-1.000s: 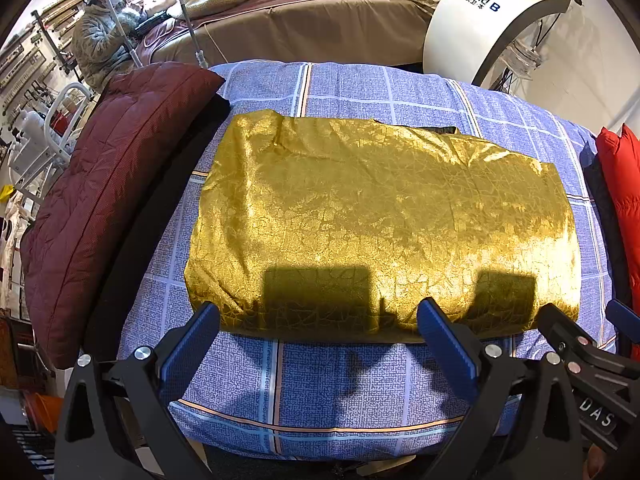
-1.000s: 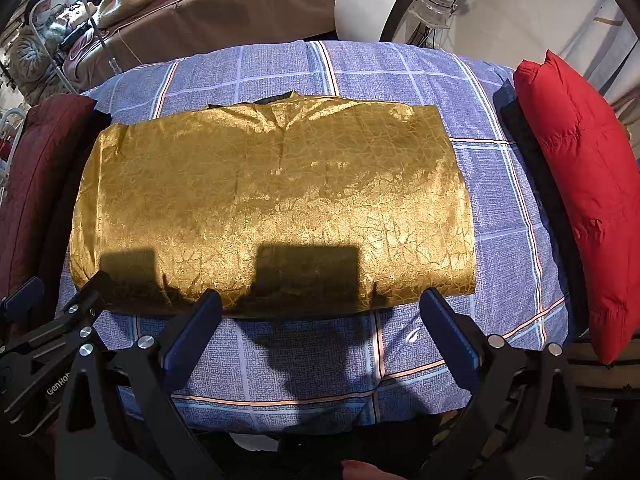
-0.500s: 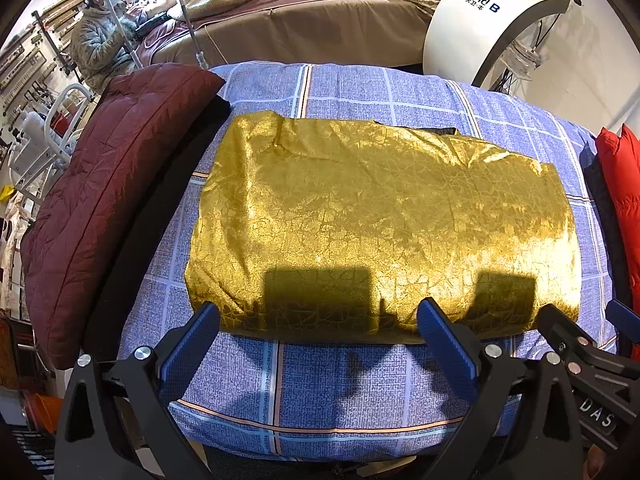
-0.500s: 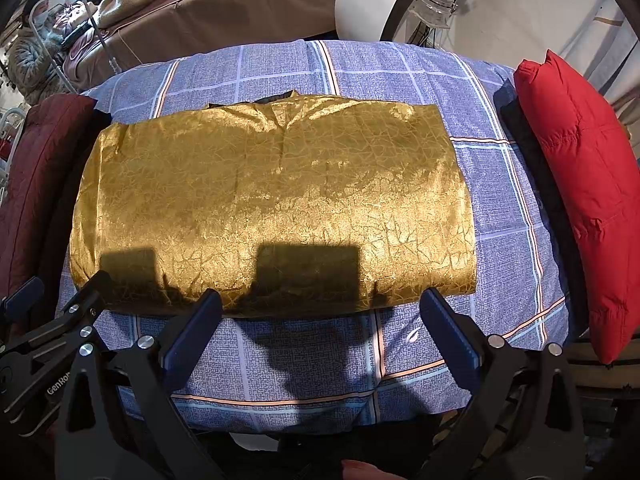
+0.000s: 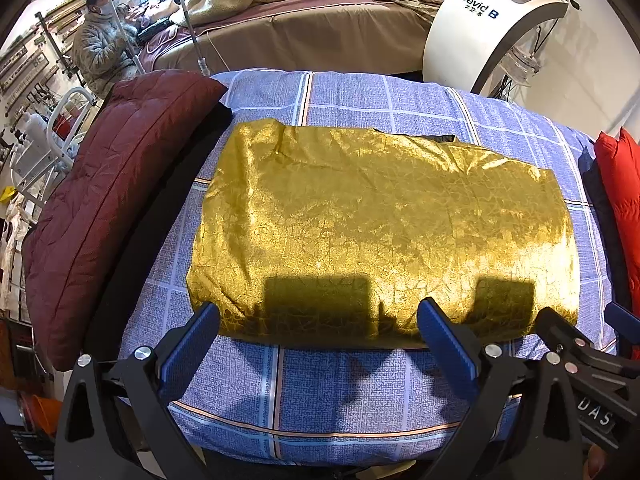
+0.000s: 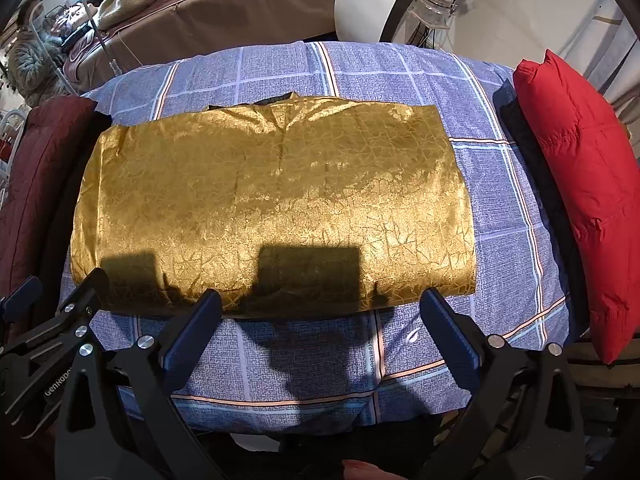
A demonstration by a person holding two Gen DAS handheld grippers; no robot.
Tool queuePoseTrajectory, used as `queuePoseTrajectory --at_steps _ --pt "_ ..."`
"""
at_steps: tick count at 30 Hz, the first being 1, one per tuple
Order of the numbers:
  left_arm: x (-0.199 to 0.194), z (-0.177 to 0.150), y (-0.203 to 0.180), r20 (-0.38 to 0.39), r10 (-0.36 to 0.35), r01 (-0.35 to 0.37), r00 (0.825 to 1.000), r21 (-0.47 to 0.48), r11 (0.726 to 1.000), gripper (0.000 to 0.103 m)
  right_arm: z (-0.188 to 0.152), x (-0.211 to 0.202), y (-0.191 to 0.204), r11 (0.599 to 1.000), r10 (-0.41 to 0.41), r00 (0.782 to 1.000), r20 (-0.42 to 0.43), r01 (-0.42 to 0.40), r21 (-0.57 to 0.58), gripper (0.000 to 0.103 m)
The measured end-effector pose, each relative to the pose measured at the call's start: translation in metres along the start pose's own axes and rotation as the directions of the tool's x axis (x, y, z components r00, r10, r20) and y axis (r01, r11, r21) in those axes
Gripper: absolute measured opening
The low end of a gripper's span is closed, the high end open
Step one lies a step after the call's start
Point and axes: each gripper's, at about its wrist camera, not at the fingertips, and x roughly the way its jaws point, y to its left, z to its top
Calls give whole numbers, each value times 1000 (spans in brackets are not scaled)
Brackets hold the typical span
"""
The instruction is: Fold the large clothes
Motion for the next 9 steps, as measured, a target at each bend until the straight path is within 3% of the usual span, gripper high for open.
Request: queuePoseTrajectory --at_steps 9 --pt "3 0 1 -29 -9 9 1000 -6 1000 97 0 0 1 1000 -4 1000 0 4 -1 97"
